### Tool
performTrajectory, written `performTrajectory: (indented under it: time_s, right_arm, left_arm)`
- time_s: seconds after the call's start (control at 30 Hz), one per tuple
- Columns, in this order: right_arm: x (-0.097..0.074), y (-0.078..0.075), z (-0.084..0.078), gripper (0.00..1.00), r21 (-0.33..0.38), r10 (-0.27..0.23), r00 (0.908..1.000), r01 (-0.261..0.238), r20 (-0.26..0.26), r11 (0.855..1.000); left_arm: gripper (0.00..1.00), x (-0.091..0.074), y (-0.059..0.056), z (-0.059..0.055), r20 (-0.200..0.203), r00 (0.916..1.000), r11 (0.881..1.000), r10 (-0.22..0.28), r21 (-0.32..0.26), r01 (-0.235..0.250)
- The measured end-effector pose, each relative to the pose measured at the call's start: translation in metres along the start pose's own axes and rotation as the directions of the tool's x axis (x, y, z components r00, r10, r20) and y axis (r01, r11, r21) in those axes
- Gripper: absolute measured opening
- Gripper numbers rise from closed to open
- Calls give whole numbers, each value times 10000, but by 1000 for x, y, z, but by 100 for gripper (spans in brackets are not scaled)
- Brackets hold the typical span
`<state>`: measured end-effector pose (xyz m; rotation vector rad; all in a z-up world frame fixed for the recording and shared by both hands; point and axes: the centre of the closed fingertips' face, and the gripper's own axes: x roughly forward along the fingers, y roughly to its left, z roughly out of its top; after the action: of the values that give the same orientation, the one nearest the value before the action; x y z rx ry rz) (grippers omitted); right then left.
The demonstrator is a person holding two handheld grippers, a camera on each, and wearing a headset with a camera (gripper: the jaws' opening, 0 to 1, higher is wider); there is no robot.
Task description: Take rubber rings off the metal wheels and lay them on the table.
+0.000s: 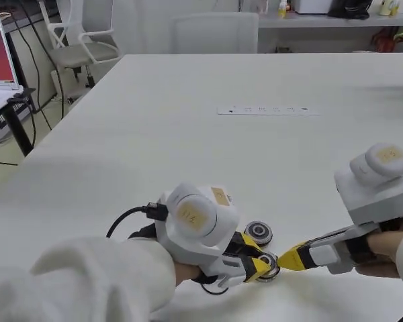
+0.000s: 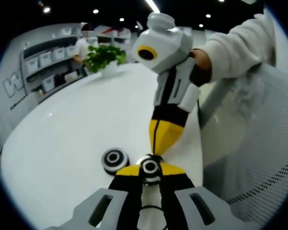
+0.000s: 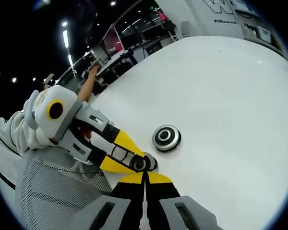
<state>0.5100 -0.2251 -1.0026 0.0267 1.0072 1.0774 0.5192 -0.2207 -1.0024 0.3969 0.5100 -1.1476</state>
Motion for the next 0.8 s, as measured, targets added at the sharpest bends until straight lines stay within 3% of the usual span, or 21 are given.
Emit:
performTrajectory:
  time_s: [0.67,0.8]
  right_arm:
    - [5,3,4,0,820,561,9976,-592,395,9949]
    - [6,8,8,0,1061,923,9935,-989,660,9894]
  left_arm:
    - [13,0,0,0,9,10000,10000,8,11,-8]
    - [13,0,0,0,-2,10000,10000,11,27,-11]
